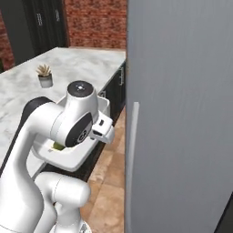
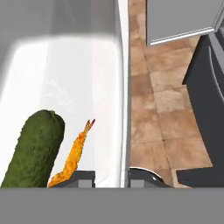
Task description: Place the tupperware on the second highest shelf of the fridge. Make space for the tupperware among the existing items by rearranging them on the shelves if needed. Close the fridge door when finished.
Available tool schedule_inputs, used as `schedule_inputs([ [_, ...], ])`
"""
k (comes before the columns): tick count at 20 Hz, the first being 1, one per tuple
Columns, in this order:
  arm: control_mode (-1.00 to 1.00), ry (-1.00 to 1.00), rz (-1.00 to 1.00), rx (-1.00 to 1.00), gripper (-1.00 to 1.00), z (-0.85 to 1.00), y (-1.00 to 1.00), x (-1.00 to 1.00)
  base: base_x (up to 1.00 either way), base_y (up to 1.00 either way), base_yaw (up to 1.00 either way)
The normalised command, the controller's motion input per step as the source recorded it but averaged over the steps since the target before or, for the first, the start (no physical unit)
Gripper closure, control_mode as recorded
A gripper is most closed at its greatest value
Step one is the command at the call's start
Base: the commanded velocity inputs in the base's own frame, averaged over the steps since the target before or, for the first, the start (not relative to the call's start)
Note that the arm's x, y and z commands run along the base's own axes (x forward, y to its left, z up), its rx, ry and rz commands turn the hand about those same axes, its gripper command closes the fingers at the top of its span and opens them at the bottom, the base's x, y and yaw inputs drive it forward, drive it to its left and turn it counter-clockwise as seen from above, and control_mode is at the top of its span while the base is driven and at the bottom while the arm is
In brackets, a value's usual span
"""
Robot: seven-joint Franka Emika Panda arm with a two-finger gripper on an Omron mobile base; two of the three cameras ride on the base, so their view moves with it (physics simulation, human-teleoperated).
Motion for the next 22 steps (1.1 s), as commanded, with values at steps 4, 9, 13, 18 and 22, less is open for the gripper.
schedule_inputs([
  [4,1.0,0.0,0.0,0.0,1.0,0.0,0.0,0.0,0.83,-0.07,0.07],
  [9,1.0,0.0,0.0,0.0,1.0,0.0,0.0,0.0,0.74,-0.21,0.01],
  [13,1.0,0.0,0.0,0.0,1.0,0.0,0.0,0.0,0.45,-0.51,0.0],
  [18,1.0,0.0,0.0,0.0,1.0,0.0,0.0,0.0,0.21,-0.46,-0.17],
  [22,1.0,0.0,0.0,0.0,1.0,0.0,0.0,0.0,0.63,0.22,-0.25],
])
